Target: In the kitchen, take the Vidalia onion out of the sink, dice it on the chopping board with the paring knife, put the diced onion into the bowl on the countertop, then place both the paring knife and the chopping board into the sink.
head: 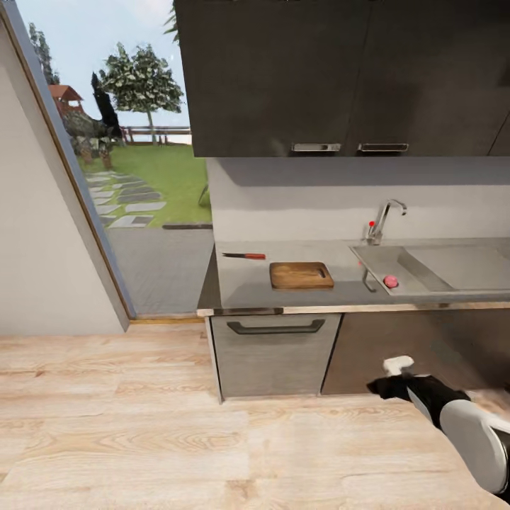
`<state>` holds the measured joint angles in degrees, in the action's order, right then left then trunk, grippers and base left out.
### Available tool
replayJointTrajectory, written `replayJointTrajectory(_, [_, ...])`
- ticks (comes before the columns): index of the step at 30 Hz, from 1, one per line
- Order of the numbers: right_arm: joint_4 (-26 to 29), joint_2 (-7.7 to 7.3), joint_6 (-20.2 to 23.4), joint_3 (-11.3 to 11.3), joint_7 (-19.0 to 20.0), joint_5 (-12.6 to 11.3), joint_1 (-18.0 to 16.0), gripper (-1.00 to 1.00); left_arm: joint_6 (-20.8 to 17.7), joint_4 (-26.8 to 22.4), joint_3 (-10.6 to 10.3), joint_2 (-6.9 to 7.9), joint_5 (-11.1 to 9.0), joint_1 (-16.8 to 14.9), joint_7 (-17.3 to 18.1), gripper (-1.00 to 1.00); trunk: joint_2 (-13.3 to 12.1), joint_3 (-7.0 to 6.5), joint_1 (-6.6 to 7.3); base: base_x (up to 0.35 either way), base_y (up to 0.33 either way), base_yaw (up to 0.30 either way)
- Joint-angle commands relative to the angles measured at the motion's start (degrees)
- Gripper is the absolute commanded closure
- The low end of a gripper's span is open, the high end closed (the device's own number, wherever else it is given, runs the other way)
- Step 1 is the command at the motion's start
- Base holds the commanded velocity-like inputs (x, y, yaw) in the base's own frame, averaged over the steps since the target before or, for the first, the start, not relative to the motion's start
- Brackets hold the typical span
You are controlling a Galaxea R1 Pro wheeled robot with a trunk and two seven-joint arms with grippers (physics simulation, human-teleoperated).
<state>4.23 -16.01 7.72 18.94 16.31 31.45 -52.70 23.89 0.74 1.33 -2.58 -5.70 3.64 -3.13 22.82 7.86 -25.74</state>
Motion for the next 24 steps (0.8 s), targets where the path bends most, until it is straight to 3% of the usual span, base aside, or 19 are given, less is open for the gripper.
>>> replayJointTrajectory(1, [-0.6, 0.06, -2.3, 0.5, -0.8, 0.4, 1.5, -1.0, 0.3, -0.1, 0.1, -0.01, -0.4, 0.0, 0.1, -1.0, 0.1, 0.09, -0.04, -0.002, -0.001, 0.0])
replayJointTrajectory(6, [-2.9, 2.05, -18.1, 0.5, -5.7, 0.2, 13.8, -1.0, 0.2, -2.4, 0.1, 0.17, -0.3, 0.0, -0.1, -1.0, 0.1, 0.09, -0.04, 0.0, 0.0, 0.0])
replayJointTrajectory(8, [-3.1, 4.43, -24.7, 0.5, -8.0, 0.2, 19.5, -1.0, 0.1, -4.7, 0.2, 0.2, -0.3, 0.0, -0.3, -1.0, 0.1, 0.09, -0.04, 0.0, 0.0, 0.0])
replayJointTrajectory(11, [-3.2, 7.0, -29.2, 0.5, -12.1, 0.1, 24.3, -1.0, 0.0, -7.3, 0.2, 0.3, -0.3, -0.1, -0.4, -1.0, 0.1, 0.09, -0.04, 0.0, 0.0, 0.0])
replayJointTrajectory(14, [-3.3, 10.78, -34.4, 0.6, -16.7, 0.1, 29.8, -1.0, -0.2, -13.7, 0.2, 0.87, -0.3, -0.1, -0.6, -1.0, 0.1, 0.09, -0.04, 0.0, 0.0, 0.0])
replayJointTrajectory(17, [-3.2, 14.28, -39.8, 0.6, -24.4, 0.1, 32.9, -1.0, -0.2, -21.5, 0.2, 0.97, -0.3, -0.1, -2.2, -1.0, 0.1, 0.09, -0.04, 0.0, 0.0, 0.0])
replayJointTrajectory(21, [-3.0, 15.56, -41.8, 0.8, -32.0, -0.1, 33.6, -1.0, -0.2, -26.5, 0.2, 0.93, -0.3, -0.1, -6.3, -1.0, 0.1, 0.09, -0.04, 0.0, 0.0, 0.0])
replayJointTrajectory(24, [-3.0, 16.24, -42.2, 0.8, -34.2, -0.1, 33.8, -1.0, -0.2, -28.0, 0.2, 0.95, -0.3, -0.1, -8.3, -1.0, 0.1, 0.09, -0.04, 0.0, 0.0, 0.0])
